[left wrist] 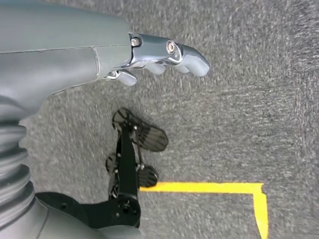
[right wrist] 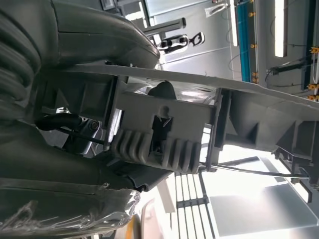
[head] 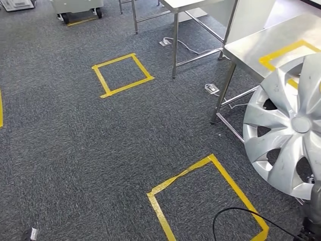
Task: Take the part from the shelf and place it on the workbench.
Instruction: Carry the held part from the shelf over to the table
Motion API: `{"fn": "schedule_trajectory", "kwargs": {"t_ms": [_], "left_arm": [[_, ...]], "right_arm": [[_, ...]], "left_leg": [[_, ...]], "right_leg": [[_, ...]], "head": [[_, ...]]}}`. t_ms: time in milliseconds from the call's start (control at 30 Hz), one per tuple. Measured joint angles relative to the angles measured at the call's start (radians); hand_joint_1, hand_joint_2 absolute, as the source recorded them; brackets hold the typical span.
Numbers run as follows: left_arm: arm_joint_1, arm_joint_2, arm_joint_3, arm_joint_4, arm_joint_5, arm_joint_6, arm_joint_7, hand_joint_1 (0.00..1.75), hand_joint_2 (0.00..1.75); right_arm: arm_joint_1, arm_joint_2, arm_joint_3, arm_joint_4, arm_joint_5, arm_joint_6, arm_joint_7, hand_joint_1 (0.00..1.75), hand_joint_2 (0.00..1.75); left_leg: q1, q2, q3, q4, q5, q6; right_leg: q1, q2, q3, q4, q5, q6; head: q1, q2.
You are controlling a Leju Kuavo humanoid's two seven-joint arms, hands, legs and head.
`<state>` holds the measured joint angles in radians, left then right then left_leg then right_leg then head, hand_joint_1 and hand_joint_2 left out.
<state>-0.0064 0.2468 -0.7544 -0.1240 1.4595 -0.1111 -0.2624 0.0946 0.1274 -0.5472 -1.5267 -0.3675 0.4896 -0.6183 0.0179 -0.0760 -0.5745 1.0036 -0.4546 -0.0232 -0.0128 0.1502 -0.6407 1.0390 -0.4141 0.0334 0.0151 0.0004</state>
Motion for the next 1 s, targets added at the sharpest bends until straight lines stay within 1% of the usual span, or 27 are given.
{"fn": "schedule_trajectory", "kwargs": {"t_ms": [33,67,133,167,200,233,267,300,333,367,400,433,500,533,567,600,633,667,700,733,767,800,867,900,933,967,1000], "left_arm": [[-0.002,0.0,-0.003,0.0,-0.004,0.006,0.003,0.0,1.75],[-0.002,0.001,-0.007,0.0,-0.008,0.012,0.007,0.0,1.75],[-0.001,0.0,-0.016,0.0,-0.016,0.024,0.012,0.0,1.75],[0.001,0.0,-0.021,0.0,-0.02,0.028,0.014,0.0,1.75],[0.002,-0.001,-0.027,0.0,-0.027,0.03,0.014,0.0,1.75],[0.003,-0.002,-0.035,0.0,-0.035,0.031,0.016,0.0,1.75],[0.003,-0.003,-0.044,0.0,-0.044,0.031,0.019,0.0,1.75],[0.002,-0.005,-0.053,0.0,-0.051,0.033,0.022,0.0,1.75],[0.002,-0.005,-0.061,0.001,-0.055,0.035,0.025,0.0,1.75],[0.002,-0.006,-0.067,0.001,-0.055,0.035,0.025,0.0,1.75],[0.002,-0.005,-0.072,0.002,-0.052,0.034,0.021,0.0,1.75],[0.0,-0.003,-0.075,0.002,-0.049,0.03,0.015,0.0,1.75],[-0.003,0.0,-0.08,0.003,-0.043,0.019,0.001,0.0,1.75],[-0.005,0.0,-0.083,0.003,-0.043,0.014,-0.004,0.0,1.75],[-0.006,0.0,-0.086,0.003,-0.043,0.01,-0.007,0.0,1.75],[-0.006,0.0,-0.09,0.003,-0.044,0.007,-0.009,0.0,1.75],[-0.007,0.0,-0.095,0.003,-0.045,0.007,-0.01,0.0,1.75],[-0.006,0.0,-0.099,0.003,-0.046,0.01,-0.01,0.0,1.75],[-0.004,-0.001,-0.103,0.003,-0.046,0.016,-0.01,0.0,1.75],[-0.003,-0.001,-0.108,0.003,-0.047,0.022,-0.012,0.0,1.75],[-0.003,-0.002,-0.112,0.003,-0.048,0.028,-0.015,0.0,1.75],[-0.004,-0.002,-0.116,0.003,-0.05,0.033,-0.017,0.0,1.75],[-0.005,-0.001,-0.123,0.003,-0.053,0.038,-0.021,0.0,1.75],[-0.006,0.0,-0.127,0.004,-0.054,0.04,-0.02,0.0,1.75],[-0.007,0.0,-0.13,0.005,-0.054,0.042,-0.019,0.0,1.75],[-0.008,0.0,-0.134,0.005,-0.054,0.044,-0.018,0.0,1.75],[-0.01,0.0,-0.136,0.006,-0.055,0.046,-0.016,0.0,1.75]], "right_arm": [[0.004,0.0,0.001,0.0,0.001,-0.002,0.001,1.75,1.75],[0.006,0.0,0.002,0.0,0.003,-0.004,0.001,1.75,1.75],[0.009,0.0,0.01,0.0,0.008,-0.008,0.002,1.75,1.75],[0.011,0.001,0.014,0.0,0.01,-0.011,0.002,1.75,1.75],[0.015,0.001,0.017,0.0,0.011,-0.013,0.002,1.75,1.75],[0.019,0.001,0.019,0.0,0.011,-0.016,0.004,1.75,1.75],[0.021,0.001,0.02,0.0,0.01,-0.017,0.006,1.75,1.75],[0.023,0.001,0.021,-0.001,0.01,-0.018,0.008,1.75,1.75],[0.023,0.001,0.022,-0.002,0.009,-0.019,0.01,1.75,1.75],[0.022,0.0,0.024,-0.004,0.009,-0.019,0.012,1.75,1.75],[0.022,0.0,0.025,-0.007,0.008,-0.02,0.014,1.75,1.75],[0.023,0.0,0.027,-0.01,0.007,-0.022,0.015,1.75,1.75],[0.029,0.0,0.026,-0.016,0.003,-0.026,0.018,1.75,1.75],[0.033,0.0,0.025,-0.02,0.002,-0.026,0.02,1.75,1.75],[0.036,0.0,0.024,-0.023,0.001,-0.025,0.022,1.75,1.75],[0.037,0.0,0.024,-0.026,0.001,-0.024,0.023,1.75,1.75],[0.038,0.0,0.024,-0.027,0.001,-0.022,0.025,1.75,1.75],[0.039,0.0,0.024,-0.028,0.001,-0.02,0.025,1.75,1.75],[0.04,0.0,0.024,-0.028,0.002,-0.019,0.026,1.75,1.75],[0.043,0.0,0.023,-0.028,0.003,-0.018,0.027,1.75,1.75],[0.046,0.0,0.023,-0.028,0.004,-0.018,0.029,1.75,1.75],[0.048,0.0,0.023,-0.028,0.005,-0.018,0.03,1.75,1.75],[0.05,0.001,0.023,-0.029,0.006,-0.017,0.032,1.75,1.75],[0.05,0.001,0.023,-0.03,0.006,-0.017,0.033,1.75,1.75],[0.05,0.001,0.023,-0.031,0.007,-0.018,0.034,1.75,1.75],[0.05,0.002,0.023,-0.032,0.009,-0.018,0.036,1.75,1.75],[0.051,0.002,0.023,-0.033,0.013,-0.019,0.039,1.75,1.75]], "left_leg": [[0.0,0.013,0.001,-0.003,0.002,0.007],[0.0,0.027,0.003,-0.006,0.004,0.014],[-0.004,0.055,0.005,-0.009,0.003,0.022],[-0.005,0.07,0.006,-0.008,0.001,0.024],[-0.006,0.085,0.008,-0.008,0.0,0.025],[-0.006,0.099,0.01,-0.008,-0.002,0.024],[-0.005,0.112,0.014,-0.008,-0.005,0.022],[-0.003,0.125,0.019,-0.008,-0.009,0.018],[-0.004,0.137,0.025,-0.008,-0.013,0.013],[-0.006,0.148,0.029,-0.006,-0.018,0.006],[-0.008,0.157,0.033,-0.005,-0.022,0.001],[-0.011,0.167,0.037,-0.005,-0.024,-0.005],[-0.011,0.185,0.043,-0.009,-0.026,-0.013],[-0.009,0.18,0.044,-0.006,-0.032,-0.017],[-0.007,0.164,0.038,0.011,-0.047,-0.021],[-0.006,0.14,0.019,0.051,-0.073,-0.024],[-0.005,0.111,-0.012,0.116,-0.105,-0.025],[-0.005,0.094,-0.051,0.19,-0.137,-0.024],[-0.006,0.086,-0.086,0.255,-0.157,-0.023],[-0.007,0.082,-0.109,0.288,-0.157,-0.02],[-0.007,0.08,-0.112,0.282,-0.136,-0.017],[-0.008,0.074,-0.097,0.238,-0.1,-0.013],[-0.007,0.034,-0.038,0.103,-0.029,-0.004],[-0.006,0.015,-0.015,0.049,-0.011,-0.003],[-0.006,0.001,-0.001,0.018,-0.005,-0.003],[-0.006,0.002,0.003,0.006,-0.005,-0.002],[-0.006,0.015,0.004,0.003,-0.004,0.0]], "right_leg": [[0.001,-0.02,-0.007,0.008,-0.005,0.005],[0.003,-0.052,-0.021,0.033,-0.022,0.009],[0.006,-0.121,-0.071,0.143,-0.084,0.014],[0.005,-0.134,-0.103,0.213,-0.115,0.017],[0.004,-0.139,-0.127,0.265,-0.132,0.02],[0.002,-0.142,-0.134,0.285,-0.131,0.023],[0.001,-0.146,-0.12,0.263,-0.112,0.026],[0.0,-0.156,-0.087,0.204,-0.08,0.028],[0.001,-0.18,-0.047,0.13,-0.052,0.031],[0.002,-0.199,-0.012,0.069,-0.031,0.028],[0.003,-0.212,0.009,0.029,-0.021,0.023],[0.005,-0.216,0.017,0.013,-0.02,0.016],[0.007,-0.191,0.014,0.013,-0.019,-0.002],[0.006,-0.18,0.014,0.012,-0.018,-0.009],[0.005,-0.169,0.014,0.011,-0.017,-0.015],[0.003,-0.158,0.014,0.01,-0.016,-0.021],[0.002,-0.147,0.014,0.01,-0.015,-0.025],[0.003,-0.134,0.013,0.01,-0.015,-0.028],[0.004,-0.12,0.013,0.01,-0.015,-0.03],[0.004,-0.106,0.013,0.01,-0.014,-0.031],[0.005,-0.091,0.014,0.01,-0.014,-0.031],[0.004,-0.077,0.014,0.01,-0.013,-0.03],[0.004,-0.049,0.012,0.012,-0.011,-0.025],[0.004,-0.036,0.009,0.013,-0.009,-0.02],[0.004,-0.023,0.005,0.013,-0.006,-0.015],[0.003,-0.011,0.001,0.012,-0.003,-0.008],[0.001,0.0,-0.004,0.008,0.001,-0.001]], "head": [[0.002,0.0],[0.005,0.0],[0.008,0.0],[0.008,0.0],[0.008,0.0],[0.008,0.0],[0.008,0.0],[0.008,0.0],[0.009,0.0],[0.008,0.0],[0.007,0.0],[0.007,0.0],[0.006,0.0],[0.005,0.0],[0.003,0.0],[0.001,0.0],[0.0,0.0],[-0.002,0.0],[-0.002,0.0],[-0.002,0.0],[-0.002,0.0],[-0.002,0.0],[-0.002,0.0],[-0.002,0.0],[-0.002,0.0],[-0.002,0.0],[-0.002,0.0]]}}
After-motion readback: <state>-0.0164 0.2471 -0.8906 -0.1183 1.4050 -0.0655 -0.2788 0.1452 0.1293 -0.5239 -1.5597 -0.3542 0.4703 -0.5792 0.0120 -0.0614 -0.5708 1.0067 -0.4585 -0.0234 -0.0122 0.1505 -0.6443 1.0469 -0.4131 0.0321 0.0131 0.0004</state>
